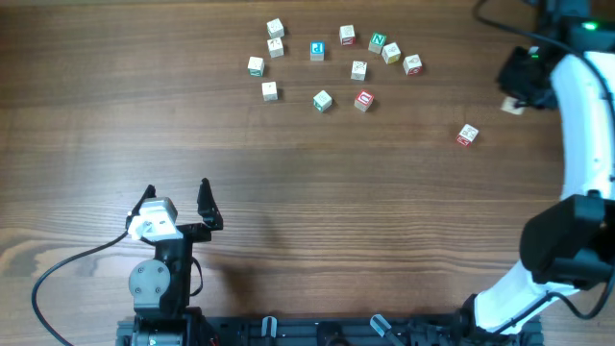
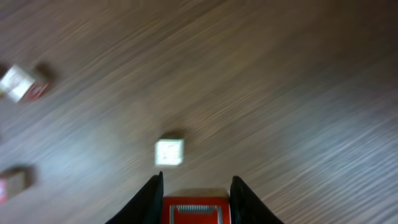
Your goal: Form a circle
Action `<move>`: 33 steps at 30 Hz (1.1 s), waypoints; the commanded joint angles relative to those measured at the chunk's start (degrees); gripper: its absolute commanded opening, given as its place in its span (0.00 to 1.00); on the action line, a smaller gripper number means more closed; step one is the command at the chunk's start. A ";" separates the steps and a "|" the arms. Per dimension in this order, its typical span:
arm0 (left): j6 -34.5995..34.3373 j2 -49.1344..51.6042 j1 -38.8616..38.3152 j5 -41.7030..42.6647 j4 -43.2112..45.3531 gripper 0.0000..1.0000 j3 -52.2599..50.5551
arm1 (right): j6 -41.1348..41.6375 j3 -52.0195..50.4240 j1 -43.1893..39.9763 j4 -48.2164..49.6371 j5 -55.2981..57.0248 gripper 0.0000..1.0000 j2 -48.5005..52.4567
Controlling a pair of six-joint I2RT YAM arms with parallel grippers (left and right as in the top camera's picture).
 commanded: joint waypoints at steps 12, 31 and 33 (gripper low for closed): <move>1.29 -0.52 0.42 0.68 0.22 1.00 -0.46 | -17.25 -28.79 -8.28 25.09 -14.91 0.20 -0.20; 1.31 -0.52 0.42 0.68 0.22 1.00 -0.46 | -32.72 -33.03 -8.28 37.16 -20.11 0.25 -0.13; 1.31 -0.52 0.42 0.68 0.22 1.00 -0.46 | -33.81 -33.05 -8.28 37.62 -20.09 0.25 -0.13</move>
